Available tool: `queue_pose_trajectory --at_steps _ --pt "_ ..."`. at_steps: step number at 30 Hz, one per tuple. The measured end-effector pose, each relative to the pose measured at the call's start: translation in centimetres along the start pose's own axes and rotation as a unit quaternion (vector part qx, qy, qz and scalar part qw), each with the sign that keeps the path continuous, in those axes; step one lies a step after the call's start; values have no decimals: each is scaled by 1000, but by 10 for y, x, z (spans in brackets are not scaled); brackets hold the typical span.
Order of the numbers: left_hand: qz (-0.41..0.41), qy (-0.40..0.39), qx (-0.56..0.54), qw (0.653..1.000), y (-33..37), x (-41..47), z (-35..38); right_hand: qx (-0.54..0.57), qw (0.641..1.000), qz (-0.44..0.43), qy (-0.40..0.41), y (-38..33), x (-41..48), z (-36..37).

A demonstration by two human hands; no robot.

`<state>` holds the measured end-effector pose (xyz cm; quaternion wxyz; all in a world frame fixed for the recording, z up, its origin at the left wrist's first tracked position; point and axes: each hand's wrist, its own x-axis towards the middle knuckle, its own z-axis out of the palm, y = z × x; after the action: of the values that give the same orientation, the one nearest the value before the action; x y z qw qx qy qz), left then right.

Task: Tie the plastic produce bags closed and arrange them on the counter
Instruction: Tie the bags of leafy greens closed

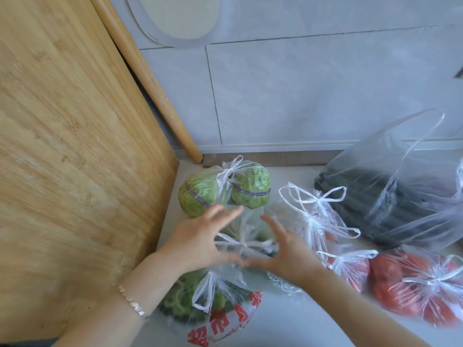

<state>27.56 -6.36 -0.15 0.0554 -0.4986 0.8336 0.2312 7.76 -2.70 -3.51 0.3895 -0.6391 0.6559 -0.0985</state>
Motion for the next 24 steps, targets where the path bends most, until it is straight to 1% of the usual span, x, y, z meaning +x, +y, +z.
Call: queue_pose_trajectory --at_steps 1,2,3,5,8,11,14,16,19,21,22,24 --pt "22 -43 103 994 1 3 3 -90 995 -2 -37 2 2 10" --pt "30 -72 161 984 0 9 10 -165 985 -1 -51 6 5 21" --pt "24 -87 188 978 -4 14 20 -214 976 9 -48 12 11 30" --pt "6 -98 189 977 -12 25 38 -245 968 33 -33 24 20 41" --pt "-24 -85 174 981 -9 35 61 -257 964 59 -29 36 26 52" --pt "-43 -61 208 975 0 44 66 -273 958 78 -30 39 29 57" --pt "-67 -91 255 960 0 50 57 -288 954 77 -32 34 35 58" --pt "-90 -120 296 943 -3 55 51 -294 953 65 -35 27 41 59" --pt "-126 -174 322 922 -7 60 36 -271 960 45 -46 11 48 55" --pt "-133 -208 304 920 -8 64 21 -220 973 40 -63 2 49 45" --pt "-131 -217 270 929 -5 69 10 -192 978 36 -66 -2 47 35" --pt "-117 -215 158 957 5 82 -10 -144 988 19 -51 -8 43 9"
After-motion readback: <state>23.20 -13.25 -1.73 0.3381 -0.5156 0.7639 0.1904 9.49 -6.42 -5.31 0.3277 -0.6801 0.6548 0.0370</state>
